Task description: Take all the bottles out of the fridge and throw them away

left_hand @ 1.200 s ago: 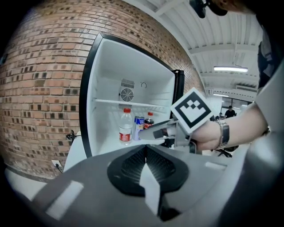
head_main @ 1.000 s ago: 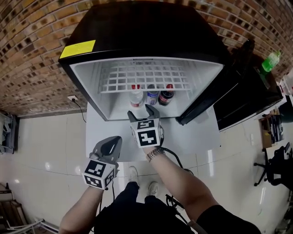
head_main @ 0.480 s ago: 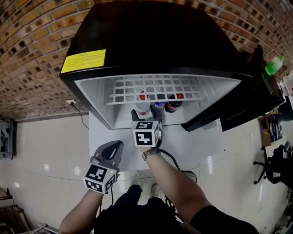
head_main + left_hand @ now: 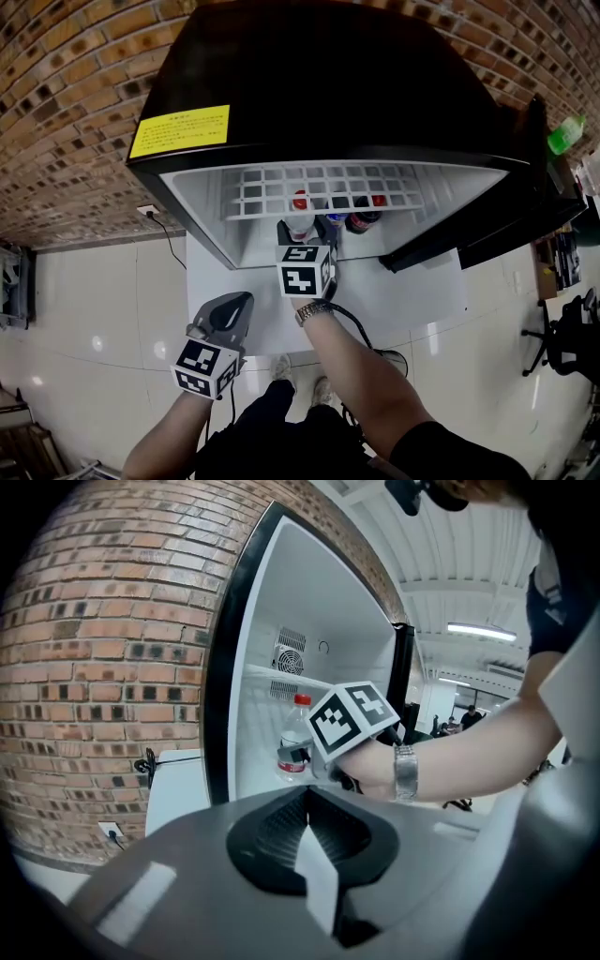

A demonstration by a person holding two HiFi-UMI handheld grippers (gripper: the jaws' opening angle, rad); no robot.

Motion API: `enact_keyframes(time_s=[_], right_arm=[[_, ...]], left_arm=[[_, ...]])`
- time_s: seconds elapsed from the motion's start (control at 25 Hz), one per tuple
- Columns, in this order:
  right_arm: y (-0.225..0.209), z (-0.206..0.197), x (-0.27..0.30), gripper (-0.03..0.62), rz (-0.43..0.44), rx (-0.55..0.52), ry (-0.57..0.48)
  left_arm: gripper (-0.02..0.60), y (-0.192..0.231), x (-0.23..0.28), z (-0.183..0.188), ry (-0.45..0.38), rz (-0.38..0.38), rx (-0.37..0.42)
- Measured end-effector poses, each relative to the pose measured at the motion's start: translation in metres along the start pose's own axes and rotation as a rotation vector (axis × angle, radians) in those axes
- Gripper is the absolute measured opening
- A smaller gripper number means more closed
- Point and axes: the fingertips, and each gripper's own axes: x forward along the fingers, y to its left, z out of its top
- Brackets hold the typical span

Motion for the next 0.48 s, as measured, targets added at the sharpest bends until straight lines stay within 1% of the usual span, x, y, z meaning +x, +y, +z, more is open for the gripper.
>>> enact_keyframes(time_s=[0.24,0.48], right_arm=[[0.015,-0.013,-0.026,0.284,0.079,-0.032,-0.001],[0.016,-0.037,-0.072,0.281,0.147,-0.054,-0.005]], left_arm=[[0.003,-0.008,0.001,0.002,-0.006,0.002,0.004],[0.003,-0.033,0.005,0.005,-0.008,0.005,0.019]])
